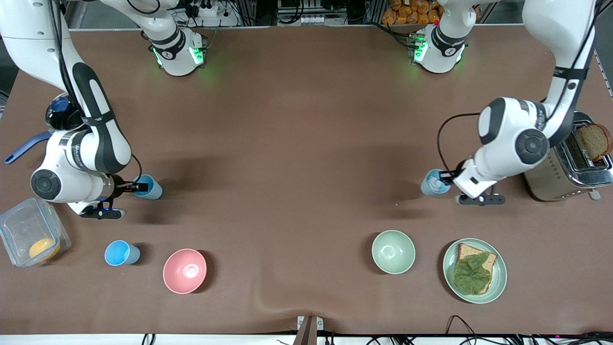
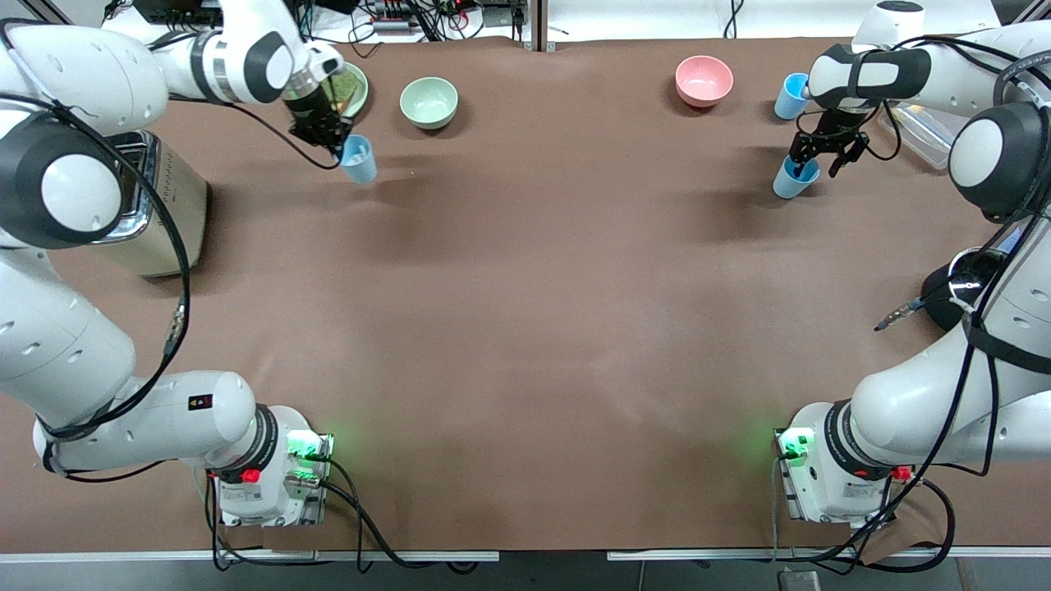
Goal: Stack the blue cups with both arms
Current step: 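Grasp the tissue cup with the left gripper while the right gripper grasps its cup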
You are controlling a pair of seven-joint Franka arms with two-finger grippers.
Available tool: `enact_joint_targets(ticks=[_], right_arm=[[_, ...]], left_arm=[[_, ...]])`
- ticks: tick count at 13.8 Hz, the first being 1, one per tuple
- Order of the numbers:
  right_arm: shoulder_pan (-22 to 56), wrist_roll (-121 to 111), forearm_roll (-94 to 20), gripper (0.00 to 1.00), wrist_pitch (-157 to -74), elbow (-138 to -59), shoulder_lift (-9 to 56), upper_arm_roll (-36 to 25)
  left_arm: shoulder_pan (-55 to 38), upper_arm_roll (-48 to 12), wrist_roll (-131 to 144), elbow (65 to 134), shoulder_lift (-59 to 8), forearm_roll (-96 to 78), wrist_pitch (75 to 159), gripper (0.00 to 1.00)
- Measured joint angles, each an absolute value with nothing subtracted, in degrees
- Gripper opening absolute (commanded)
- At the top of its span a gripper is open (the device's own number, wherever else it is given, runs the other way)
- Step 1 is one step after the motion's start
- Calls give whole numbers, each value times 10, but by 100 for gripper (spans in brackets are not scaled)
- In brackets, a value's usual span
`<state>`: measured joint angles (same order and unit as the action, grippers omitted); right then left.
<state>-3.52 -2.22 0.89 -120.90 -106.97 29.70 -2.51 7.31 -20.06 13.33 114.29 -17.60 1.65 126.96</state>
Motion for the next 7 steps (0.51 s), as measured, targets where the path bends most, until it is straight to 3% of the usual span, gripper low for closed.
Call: enact_joint_targets(ticks=[7], right_arm=[[-33, -54, 9, 0, -1210, -1067, 298, -23]], left_arm=[[58, -362, 332, 1142, -178, 16, 1267, 0]])
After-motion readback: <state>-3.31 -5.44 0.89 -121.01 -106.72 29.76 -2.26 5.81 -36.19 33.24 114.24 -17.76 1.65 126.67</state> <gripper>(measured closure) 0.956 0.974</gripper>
